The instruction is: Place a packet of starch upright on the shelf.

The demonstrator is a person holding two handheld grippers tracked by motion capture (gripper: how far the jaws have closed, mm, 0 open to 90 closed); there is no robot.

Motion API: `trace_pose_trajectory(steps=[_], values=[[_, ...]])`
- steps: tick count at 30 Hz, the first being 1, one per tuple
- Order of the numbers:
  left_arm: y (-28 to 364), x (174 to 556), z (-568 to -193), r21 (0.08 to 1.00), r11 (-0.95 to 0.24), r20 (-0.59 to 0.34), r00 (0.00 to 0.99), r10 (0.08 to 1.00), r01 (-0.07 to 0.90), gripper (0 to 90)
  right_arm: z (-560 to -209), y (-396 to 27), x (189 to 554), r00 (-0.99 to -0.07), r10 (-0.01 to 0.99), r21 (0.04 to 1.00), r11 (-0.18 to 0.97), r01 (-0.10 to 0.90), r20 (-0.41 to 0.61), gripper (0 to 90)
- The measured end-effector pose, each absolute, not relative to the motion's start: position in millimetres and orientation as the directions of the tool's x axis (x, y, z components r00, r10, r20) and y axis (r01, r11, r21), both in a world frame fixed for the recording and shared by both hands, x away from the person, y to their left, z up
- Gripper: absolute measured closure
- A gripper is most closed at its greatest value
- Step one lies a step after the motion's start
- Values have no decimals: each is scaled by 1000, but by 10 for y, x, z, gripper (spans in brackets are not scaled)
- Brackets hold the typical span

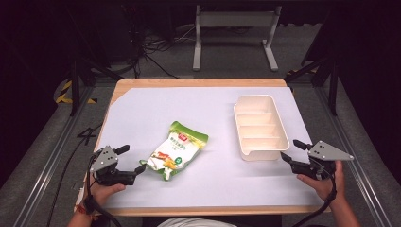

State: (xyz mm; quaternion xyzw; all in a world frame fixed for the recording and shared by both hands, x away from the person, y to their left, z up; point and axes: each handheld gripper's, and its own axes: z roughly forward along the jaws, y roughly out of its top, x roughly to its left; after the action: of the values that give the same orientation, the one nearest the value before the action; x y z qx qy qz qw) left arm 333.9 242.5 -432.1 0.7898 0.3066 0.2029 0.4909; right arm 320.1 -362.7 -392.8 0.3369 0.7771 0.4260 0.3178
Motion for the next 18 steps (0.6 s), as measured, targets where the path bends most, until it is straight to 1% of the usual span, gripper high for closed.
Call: trace_pose_trajectory(steps=[6, 8, 11, 14, 18], values=[[2403, 3355, -4356, 890, -344, 18, 731, 682, 300, 82, -3902, -3631, 3192, -580, 791, 884, 397, 247, -194, 348], [2393, 3356, -4361, 887, -351, 20, 736, 677, 299, 82, -3881, -3627, 3180, -581, 788, 883, 403, 238, -203, 349], [2390, 3354, -4368, 885, -358, 25, 739, 674, 297, 83, -3819, -3629, 3159, -578, 792, 893, 389, 226, -199, 351], [2398, 3350, -4371, 890, -346, 11, 743, 669, 298, 81, -3747, -3620, 3135, -558, 799, 893, 397, 210, -223, 352], [2384, 3335, -4372, 885, -358, 18, 746, 666, 298, 81, -3660, -3595, 3120, -568, 793, 902, 387, 192, -220, 354]])
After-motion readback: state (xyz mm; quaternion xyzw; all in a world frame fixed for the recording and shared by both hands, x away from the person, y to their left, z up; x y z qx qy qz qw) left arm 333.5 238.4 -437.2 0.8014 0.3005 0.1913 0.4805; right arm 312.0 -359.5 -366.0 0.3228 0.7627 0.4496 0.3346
